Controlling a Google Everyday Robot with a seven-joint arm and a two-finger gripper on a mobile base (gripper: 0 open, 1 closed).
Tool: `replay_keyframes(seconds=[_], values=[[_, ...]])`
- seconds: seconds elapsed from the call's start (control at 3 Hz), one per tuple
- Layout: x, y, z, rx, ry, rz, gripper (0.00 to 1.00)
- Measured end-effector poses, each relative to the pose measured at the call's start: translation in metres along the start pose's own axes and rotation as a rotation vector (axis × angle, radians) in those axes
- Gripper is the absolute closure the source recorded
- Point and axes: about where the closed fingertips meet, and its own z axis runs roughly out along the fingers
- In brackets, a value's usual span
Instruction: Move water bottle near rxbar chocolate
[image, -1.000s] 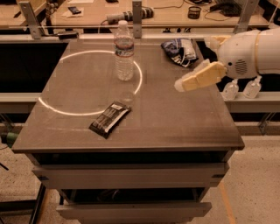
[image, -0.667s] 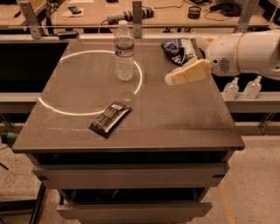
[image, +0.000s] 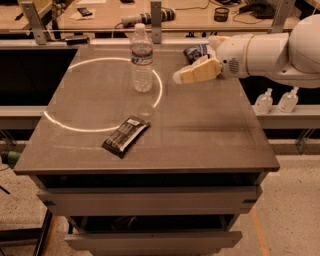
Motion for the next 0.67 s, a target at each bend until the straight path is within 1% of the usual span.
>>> replay_keyframes(seconds=[0.33,0.67], values=[[0.004,0.005,0.007,-0.031,-0.007,0.010,0.00],[0.005,0.015,0.032,-0.087,-0.019,-0.002,0.00]])
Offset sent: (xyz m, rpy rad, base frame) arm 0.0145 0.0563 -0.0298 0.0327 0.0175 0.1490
